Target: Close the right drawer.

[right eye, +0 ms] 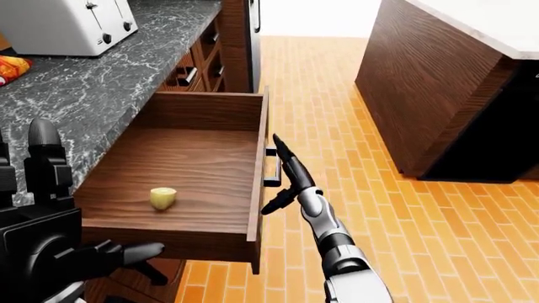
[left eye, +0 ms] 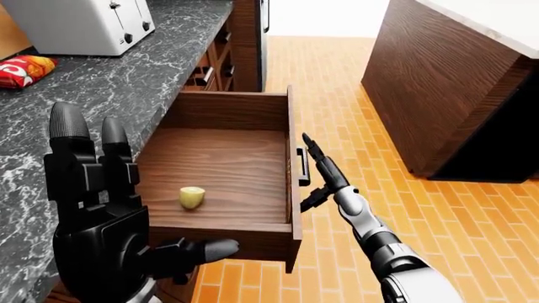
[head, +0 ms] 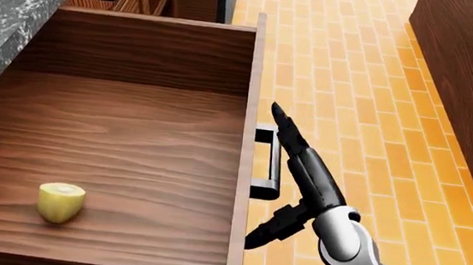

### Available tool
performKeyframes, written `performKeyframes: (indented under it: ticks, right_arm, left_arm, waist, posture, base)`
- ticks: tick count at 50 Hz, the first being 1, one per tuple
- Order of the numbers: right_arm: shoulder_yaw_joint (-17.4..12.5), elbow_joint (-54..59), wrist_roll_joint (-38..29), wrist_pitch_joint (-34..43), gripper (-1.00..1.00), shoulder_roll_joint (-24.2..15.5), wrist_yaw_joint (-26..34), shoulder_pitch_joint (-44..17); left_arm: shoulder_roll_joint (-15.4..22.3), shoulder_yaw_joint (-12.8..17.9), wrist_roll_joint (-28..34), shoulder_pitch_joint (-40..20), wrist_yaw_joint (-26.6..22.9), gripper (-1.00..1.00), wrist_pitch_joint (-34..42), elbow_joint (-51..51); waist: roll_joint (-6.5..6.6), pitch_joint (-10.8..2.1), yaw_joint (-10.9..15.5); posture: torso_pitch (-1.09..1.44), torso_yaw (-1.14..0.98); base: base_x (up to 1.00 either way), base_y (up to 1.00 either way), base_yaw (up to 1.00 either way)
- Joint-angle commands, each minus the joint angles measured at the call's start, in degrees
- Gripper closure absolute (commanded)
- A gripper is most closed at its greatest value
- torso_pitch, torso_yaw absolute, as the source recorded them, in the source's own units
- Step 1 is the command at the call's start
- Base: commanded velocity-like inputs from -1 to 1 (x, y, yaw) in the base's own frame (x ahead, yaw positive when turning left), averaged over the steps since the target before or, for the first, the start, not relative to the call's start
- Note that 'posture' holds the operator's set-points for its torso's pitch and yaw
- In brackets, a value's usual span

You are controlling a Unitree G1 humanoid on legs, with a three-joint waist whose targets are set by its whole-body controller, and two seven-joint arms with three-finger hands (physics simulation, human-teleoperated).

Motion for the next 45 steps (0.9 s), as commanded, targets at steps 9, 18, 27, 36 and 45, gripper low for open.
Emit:
performKeyframes:
  ticks: [9, 18, 27, 36, 45]
  right_arm:
    - [0.58, -1.98, -0.30, -3.39, -1.00, 1.94, -0.60, -3.86]
    - [1.46, -0.94, -2.54, -3.44, -1.00, 3.25, -0.72, -4.59]
    - [2.50, 0.19, -5.02, -3.33, -1.00, 4.99, -0.79, -5.70]
    - [2.51, 0.37, -6.07, -3.17, -1.00, 5.51, 0.62, -6.53]
    - [2.70, -0.55, -5.34, -2.31, -1.00, 6.14, 4.21, -7.39]
  left_arm:
    - [0.05, -0.11, -0.04, -0.41, 0.00, -1.00, -1.12, -2.27]
    - [0.06, -0.05, 0.01, -0.65, 0.10, -1.00, -1.00, -2.25]
    - [0.03, -0.10, 0.03, -0.51, 0.10, -1.00, -1.35, -1.93]
    - [0.04, 0.06, -0.11, -0.54, 0.10, -1.00, -1.40, -1.90]
    - [0.02, 0.22, -0.31, -0.58, 0.05, -1.00, -1.22, -2.04]
  waist:
    - [0.07, -1.43, 0.40]
    - [0.12, -1.45, 0.44]
    - [0.16, -1.53, 0.49]
    - [0.36, -1.40, 0.44]
    - [0.42, -1.29, 0.31]
  posture:
    - [0.00, 0.00]
    - [0.00, 0.00]
    - [0.00, 0.00]
    - [0.00, 0.00]
    - [0.00, 0.00]
  base:
    - [0.00, 0.00, 0.00]
    - [0.00, 0.00, 0.00]
    - [0.00, 0.00, 0.00]
    - [0.00, 0.00, 0.00]
    - [0.00, 0.00, 0.00]
